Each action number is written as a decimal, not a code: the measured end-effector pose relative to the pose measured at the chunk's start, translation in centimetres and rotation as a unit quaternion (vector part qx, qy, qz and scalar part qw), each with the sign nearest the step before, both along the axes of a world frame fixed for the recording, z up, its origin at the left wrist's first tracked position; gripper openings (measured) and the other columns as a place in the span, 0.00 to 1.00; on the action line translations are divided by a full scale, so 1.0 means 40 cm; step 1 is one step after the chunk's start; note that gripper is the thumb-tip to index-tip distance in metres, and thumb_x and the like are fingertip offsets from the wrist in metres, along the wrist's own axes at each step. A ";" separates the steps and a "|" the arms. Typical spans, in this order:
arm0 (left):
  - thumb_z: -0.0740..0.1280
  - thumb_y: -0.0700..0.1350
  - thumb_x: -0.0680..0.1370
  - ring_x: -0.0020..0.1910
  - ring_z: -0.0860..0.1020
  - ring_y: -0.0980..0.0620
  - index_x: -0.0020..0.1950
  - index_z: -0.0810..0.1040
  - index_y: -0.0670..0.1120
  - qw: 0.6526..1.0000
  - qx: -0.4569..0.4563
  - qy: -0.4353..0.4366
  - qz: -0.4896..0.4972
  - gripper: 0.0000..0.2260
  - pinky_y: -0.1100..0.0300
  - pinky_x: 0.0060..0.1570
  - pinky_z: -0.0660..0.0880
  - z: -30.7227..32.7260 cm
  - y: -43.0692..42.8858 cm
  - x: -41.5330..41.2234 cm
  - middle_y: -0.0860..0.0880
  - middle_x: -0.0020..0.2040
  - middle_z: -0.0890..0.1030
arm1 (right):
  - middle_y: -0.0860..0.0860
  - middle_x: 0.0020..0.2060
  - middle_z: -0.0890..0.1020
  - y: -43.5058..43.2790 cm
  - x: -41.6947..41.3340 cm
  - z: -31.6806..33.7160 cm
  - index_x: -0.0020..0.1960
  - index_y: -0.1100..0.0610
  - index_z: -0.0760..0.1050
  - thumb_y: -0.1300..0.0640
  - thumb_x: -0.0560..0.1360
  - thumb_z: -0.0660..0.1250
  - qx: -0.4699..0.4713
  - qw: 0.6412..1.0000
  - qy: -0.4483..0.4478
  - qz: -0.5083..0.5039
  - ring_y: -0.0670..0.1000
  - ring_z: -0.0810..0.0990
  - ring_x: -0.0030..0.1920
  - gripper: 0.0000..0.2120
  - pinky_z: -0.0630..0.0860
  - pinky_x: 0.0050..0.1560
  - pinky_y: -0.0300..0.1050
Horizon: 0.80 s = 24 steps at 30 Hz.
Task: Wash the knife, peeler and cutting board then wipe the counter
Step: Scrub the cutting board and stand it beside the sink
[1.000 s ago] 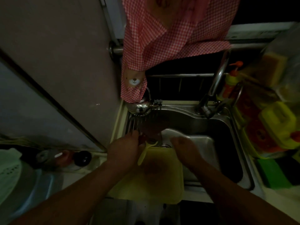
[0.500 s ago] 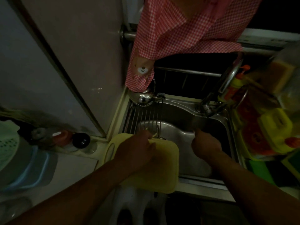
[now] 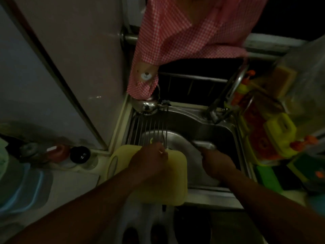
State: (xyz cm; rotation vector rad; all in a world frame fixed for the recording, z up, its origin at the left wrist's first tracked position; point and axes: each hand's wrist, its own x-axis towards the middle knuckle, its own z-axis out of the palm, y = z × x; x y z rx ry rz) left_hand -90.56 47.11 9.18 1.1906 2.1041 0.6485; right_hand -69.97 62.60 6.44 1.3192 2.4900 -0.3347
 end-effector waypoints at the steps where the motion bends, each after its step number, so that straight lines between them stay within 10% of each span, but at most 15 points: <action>1: 0.63 0.52 0.83 0.44 0.79 0.52 0.54 0.78 0.54 1.000 0.006 -0.004 0.004 0.05 0.53 0.44 0.79 -0.005 0.004 -0.002 0.53 0.48 0.81 | 0.51 0.65 0.81 -0.008 -0.007 0.008 0.82 0.37 0.50 0.52 0.84 0.57 0.021 0.999 0.039 -0.004 0.54 0.85 0.51 0.30 0.81 0.45 0.50; 7: 0.65 0.62 0.80 0.36 0.74 0.45 0.40 0.73 0.46 0.962 0.019 -0.254 0.097 0.21 0.50 0.41 0.70 -0.040 0.020 -0.010 0.44 0.38 0.75 | 0.49 0.56 0.83 -0.096 -0.110 0.044 0.74 0.45 0.60 0.38 0.83 0.56 0.049 0.982 0.178 0.044 0.52 0.85 0.43 0.22 0.75 0.33 0.44; 12: 0.70 0.58 0.79 0.54 0.85 0.47 0.61 0.84 0.54 0.860 0.035 -0.476 0.182 0.14 0.52 0.51 0.78 -0.033 0.058 0.002 0.51 0.53 0.87 | 0.46 0.49 0.84 -0.187 -0.163 0.060 0.69 0.51 0.65 0.42 0.81 0.66 -0.023 0.955 0.294 0.009 0.48 0.85 0.44 0.22 0.74 0.38 0.38; 18: 0.70 0.48 0.81 0.40 0.86 0.45 0.57 0.82 0.39 0.795 0.102 -0.484 0.352 0.12 0.53 0.38 0.83 -0.062 0.113 -0.118 0.40 0.46 0.86 | 0.48 0.51 0.85 -0.179 -0.114 0.082 0.69 0.47 0.60 0.40 0.81 0.66 0.000 0.980 0.200 0.013 0.48 0.86 0.43 0.24 0.65 0.29 0.33; 20: 0.70 0.49 0.81 0.30 0.82 0.50 0.47 0.82 0.40 0.825 0.119 -0.416 0.364 0.12 0.59 0.29 0.78 -0.053 0.140 -0.171 0.42 0.39 0.83 | 0.46 0.50 0.84 -0.157 -0.080 0.084 0.69 0.47 0.61 0.39 0.80 0.66 0.003 0.981 0.193 0.017 0.47 0.85 0.44 0.24 0.64 0.30 0.32; 24: 0.62 0.52 0.83 0.47 0.80 0.47 0.58 0.81 0.41 0.882 0.155 -0.131 0.425 0.15 0.57 0.42 0.72 -0.020 0.181 -0.148 0.42 0.54 0.82 | 0.48 0.45 0.84 -0.135 -0.105 0.095 0.59 0.46 0.71 0.45 0.83 0.64 -0.196 0.923 0.321 -0.083 0.43 0.81 0.37 0.08 0.77 0.36 0.40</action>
